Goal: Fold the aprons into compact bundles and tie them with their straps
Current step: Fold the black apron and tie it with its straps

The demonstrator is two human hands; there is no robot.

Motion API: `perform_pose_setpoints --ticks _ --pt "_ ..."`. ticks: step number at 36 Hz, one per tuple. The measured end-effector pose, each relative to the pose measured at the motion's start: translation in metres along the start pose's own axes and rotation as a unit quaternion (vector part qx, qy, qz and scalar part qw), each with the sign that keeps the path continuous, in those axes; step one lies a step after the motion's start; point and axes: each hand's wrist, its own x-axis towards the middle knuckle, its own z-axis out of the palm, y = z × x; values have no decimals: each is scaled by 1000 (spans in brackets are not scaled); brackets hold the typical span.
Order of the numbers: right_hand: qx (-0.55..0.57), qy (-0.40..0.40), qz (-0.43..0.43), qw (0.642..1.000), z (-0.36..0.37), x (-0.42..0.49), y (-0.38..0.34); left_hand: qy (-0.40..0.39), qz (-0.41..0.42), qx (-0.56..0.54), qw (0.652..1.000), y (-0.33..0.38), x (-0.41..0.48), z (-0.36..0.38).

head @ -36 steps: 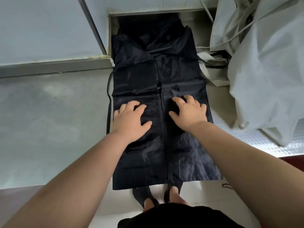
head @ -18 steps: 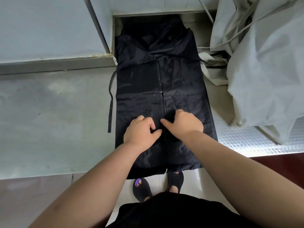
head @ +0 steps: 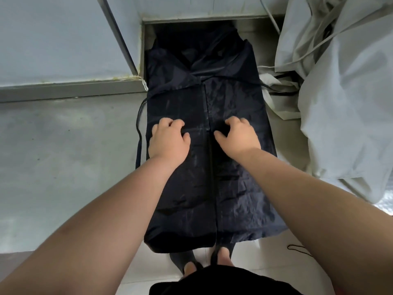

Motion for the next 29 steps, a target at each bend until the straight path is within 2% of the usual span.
perform_pose_setpoints --ticks 4,6,12,15,20,24,26,29 --pt "-84 33 39 995 -10 27 3 29 -99 5 995 -8 27 -4" --pt "-99 21 48 994 -15 37 7 30 -141 -13 989 -15 37 -6" --pt "-59 -44 46 996 -28 63 9 -11 -156 -53 986 -12 68 -12" --pt "-54 -46 36 997 -29 70 9 2 -161 -85 983 -10 81 -11" --pt "-55 -23 21 998 -30 86 8 52 -110 -116 986 -9 101 -7" --pt "-72 1 -16 997 -33 90 3 102 -70 -12 992 1 101 -9" --pt "-52 1 -43 998 -32 85 -2 124 -28 6 992 8 94 -9" --pt "5 -44 -41 998 -25 74 -10 31 21 -45 998 19 76 1"
